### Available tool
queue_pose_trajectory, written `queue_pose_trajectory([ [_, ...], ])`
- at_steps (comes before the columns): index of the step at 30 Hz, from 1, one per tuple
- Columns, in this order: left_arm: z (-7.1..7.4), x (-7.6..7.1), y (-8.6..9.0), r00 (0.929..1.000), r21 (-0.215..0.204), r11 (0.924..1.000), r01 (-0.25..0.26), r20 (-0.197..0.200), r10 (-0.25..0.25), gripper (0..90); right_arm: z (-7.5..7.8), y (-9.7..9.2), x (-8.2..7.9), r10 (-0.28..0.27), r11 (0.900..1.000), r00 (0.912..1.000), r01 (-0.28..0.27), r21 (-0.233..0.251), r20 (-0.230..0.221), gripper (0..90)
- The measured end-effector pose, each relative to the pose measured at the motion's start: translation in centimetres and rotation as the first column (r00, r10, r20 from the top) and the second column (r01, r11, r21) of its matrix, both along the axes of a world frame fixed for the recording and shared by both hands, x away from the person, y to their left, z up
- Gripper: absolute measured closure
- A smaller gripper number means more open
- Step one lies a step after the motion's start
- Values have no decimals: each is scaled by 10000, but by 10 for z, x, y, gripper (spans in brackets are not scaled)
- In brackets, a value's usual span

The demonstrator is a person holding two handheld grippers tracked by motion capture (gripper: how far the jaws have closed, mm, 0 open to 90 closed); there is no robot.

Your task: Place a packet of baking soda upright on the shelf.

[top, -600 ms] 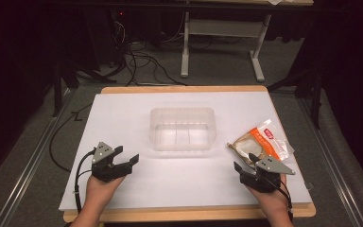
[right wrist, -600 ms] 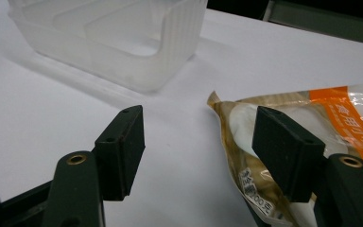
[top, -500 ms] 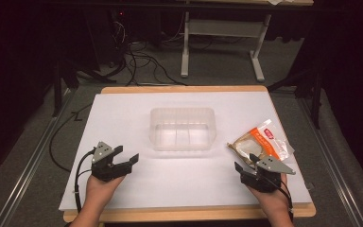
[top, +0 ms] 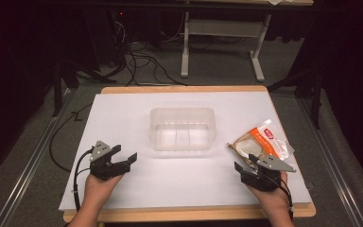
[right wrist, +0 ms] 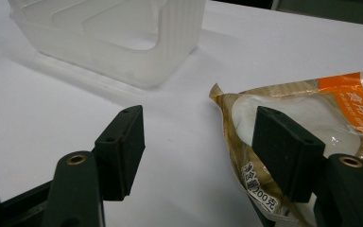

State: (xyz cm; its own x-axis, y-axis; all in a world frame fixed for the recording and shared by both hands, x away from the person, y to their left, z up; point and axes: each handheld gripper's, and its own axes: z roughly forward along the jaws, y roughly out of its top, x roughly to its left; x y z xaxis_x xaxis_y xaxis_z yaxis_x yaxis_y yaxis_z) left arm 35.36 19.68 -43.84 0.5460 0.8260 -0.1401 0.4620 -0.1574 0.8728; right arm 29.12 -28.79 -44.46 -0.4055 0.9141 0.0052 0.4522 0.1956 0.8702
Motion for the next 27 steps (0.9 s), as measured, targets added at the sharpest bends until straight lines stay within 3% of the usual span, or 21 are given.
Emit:
queue_pose_trajectory([
  [3, -2, 2, -1, 9999, 222, 9997, -98, -61, 100, 204, 2, -2, 2, -48, 10000, 10000, 47, 73, 52, 353],
  [6, -5, 6, 0, 9993, 253, 9996, -83, -366, 93, 188, 5, -3, 16, -186, 9998, 9998, 186, -76, -98, 369],
  [9, -6, 8, 1, 9984, 428, 9991, 38, -570, -13, 176, 13, -10, 32, -417, 9990, 9991, 419, 154, -110, 381],
  [12, -4, 5, 1, 9995, 395, 9992, 77, -308, -65, 175, 17, -22, 42, -726, 9962, 9974, 723, 479, 35, 406],
  [13, -3, 3, 0, 9997, 370, 9993, 95, -213, -87, 174, 13, -28, 42, -788, 9934, 9967, 769, 850, 188, 410],
  [14, -2, 2, -1, 9998, 351, 9993, 115, -150, -110, 174, 8, -31, 40, -817, 9929, 9965, 798, 880, 189, 416],
  [15, -1, 0, -2, 9998, 339, 9993, 157, -99, -154, 176, 6, -33, 40, -850, 9938, 9964, 848, 713, 0, 399],
  [17, -1, -1, -4, 9997, 401, 9989, 242, -90, -238, 182, 8, -36, 39, -1094, 9938, 9939, 1092, 192, 102, 393],
  [18, -1, -1, -5, 9994, 460, 9984, 318, -114, -313, 184, 12, -47, 35, -1439, 9888, 9890, 1424, 434, 330, 391],
  [19, -1, -1, -7, 9993, 496, 9981, 358, -118, -353, 184, 12, -47, 35, -1439, 9888, 9890, 1424, 434, 330, 391],
  [20, -2, -1, -9, 9991, 553, 9977, 403, -118, -397, 192, 15, -59, 33, -1763, 9819, 9839, 1736, 764, 298, 384],
  [27, -3, 0, -13, 9985, 589, 9968, 537, -171, -528, 217, 16, -84, 30, -2498, 9672, 9675, 2474, 574, 387, 365],
])
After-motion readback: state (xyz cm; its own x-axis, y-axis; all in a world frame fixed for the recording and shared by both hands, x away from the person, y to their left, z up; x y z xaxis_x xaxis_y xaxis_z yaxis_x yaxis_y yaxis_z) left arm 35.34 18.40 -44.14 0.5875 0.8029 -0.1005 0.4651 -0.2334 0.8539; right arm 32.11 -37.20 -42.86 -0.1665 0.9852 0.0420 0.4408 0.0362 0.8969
